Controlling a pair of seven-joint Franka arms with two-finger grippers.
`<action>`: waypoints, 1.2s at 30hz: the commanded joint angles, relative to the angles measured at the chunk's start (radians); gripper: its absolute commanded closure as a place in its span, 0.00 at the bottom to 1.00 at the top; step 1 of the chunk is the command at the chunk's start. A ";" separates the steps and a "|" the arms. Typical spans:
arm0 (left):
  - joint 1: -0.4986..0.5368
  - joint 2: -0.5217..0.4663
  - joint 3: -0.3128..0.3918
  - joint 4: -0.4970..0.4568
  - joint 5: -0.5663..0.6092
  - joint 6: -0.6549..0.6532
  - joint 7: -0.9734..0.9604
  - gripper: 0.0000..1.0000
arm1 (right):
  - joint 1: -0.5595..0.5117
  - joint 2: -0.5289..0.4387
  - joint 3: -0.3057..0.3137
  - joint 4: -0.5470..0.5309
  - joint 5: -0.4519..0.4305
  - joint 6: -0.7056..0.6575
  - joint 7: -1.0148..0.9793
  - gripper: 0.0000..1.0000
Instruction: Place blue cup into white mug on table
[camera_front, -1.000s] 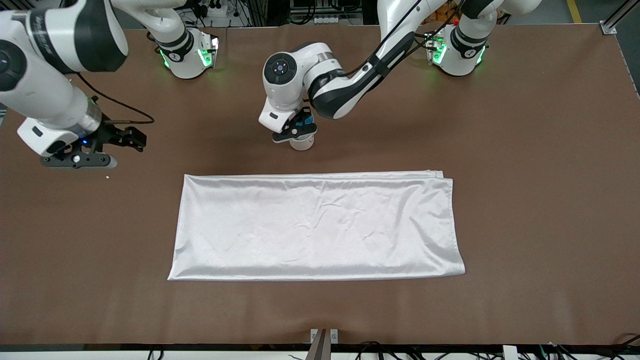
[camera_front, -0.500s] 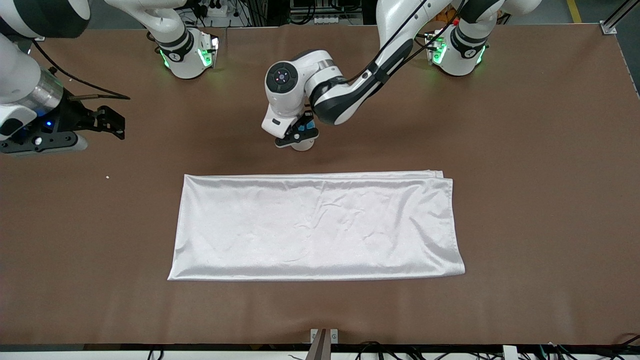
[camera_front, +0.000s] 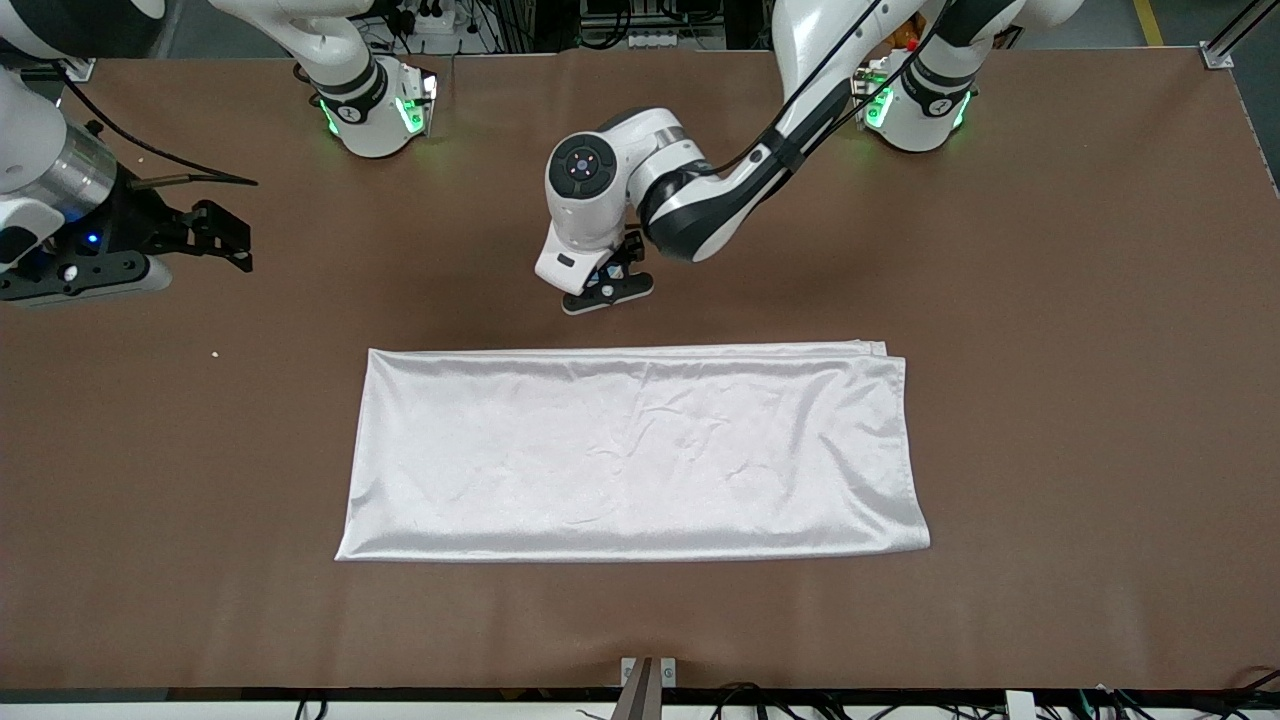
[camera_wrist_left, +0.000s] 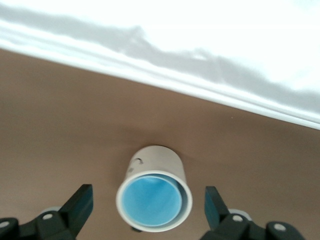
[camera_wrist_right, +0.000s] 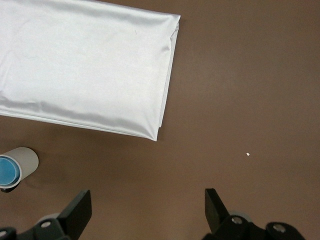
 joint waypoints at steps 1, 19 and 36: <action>0.028 -0.117 0.038 -0.024 0.023 -0.104 0.118 0.00 | -0.016 0.009 0.009 0.023 0.023 -0.004 -0.022 0.00; 0.034 -0.390 0.310 -0.070 0.008 -0.283 0.402 0.00 | -0.047 -0.010 -0.001 0.021 0.024 0.051 -0.013 0.00; 0.191 -0.597 0.391 -0.102 -0.065 -0.423 0.746 0.00 | -0.056 -0.010 0.000 0.013 0.026 0.037 0.035 0.00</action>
